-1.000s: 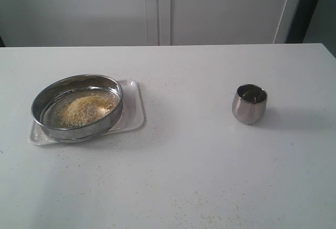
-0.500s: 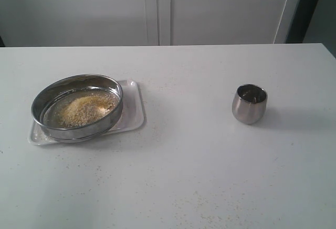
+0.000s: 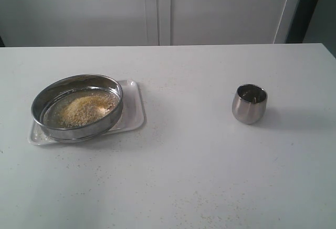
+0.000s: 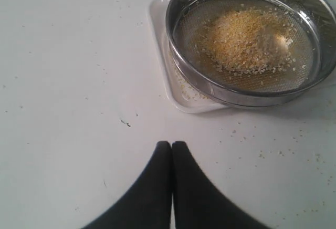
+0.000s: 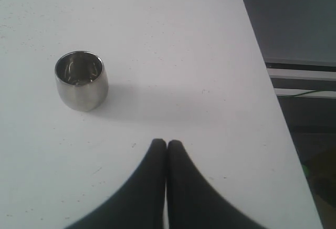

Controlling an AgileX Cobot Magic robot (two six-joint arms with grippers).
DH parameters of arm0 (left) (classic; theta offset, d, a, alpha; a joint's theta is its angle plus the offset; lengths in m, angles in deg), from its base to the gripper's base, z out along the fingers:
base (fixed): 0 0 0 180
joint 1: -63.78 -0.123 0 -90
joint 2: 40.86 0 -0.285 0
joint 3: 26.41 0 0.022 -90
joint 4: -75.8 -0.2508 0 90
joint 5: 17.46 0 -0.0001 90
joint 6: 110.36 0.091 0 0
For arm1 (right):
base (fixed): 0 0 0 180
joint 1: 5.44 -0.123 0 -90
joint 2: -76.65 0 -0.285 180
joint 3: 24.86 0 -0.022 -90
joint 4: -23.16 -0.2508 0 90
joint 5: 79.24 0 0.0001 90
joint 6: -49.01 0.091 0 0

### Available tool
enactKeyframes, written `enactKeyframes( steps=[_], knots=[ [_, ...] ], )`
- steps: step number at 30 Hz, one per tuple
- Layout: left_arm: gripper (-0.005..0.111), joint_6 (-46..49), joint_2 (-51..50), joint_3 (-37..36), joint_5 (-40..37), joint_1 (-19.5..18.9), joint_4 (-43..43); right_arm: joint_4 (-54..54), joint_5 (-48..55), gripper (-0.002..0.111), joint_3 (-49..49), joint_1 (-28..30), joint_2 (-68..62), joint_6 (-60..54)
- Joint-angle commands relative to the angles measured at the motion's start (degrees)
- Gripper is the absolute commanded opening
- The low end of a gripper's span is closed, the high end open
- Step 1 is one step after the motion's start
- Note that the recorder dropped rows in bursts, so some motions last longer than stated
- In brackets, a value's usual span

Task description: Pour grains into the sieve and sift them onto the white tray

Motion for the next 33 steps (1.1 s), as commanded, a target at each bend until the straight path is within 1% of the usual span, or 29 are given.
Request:
enactKeyframes(
  steps=[1, 15, 20, 25, 33],
  knots=[
    [0.000, -0.30, -2.64, 0.97, 0.16, -0.09, 0.53, 0.00, -0.16, 0.000, 0.27, 0.30, 0.29, 0.32],
    [0.000, -0.30, -2.66, 1.39, 1.00, -0.09, 1.79, 0.00, -0.16, 0.000, 0.27, 0.30, 0.29, 0.32],
    [0.000, -0.30, -5.23, 6.73, -5.17, -0.09, 1.79, 0.00, -0.16, 0.000, 0.27, 0.30, 0.29, 0.32],
    [0.000, -0.30, -11.21, 12.75, -11.59, -0.09, 1.71, 0.00, -0.16, 0.000, 0.27, 0.30, 0.29, 0.32],
    [0.000, -0.51, -20.04, 19.06, -16.71, -0.09, 1.71, 0.00, -0.16, 0.000, 0.27, 0.30, 0.29, 0.32]
  ],
)
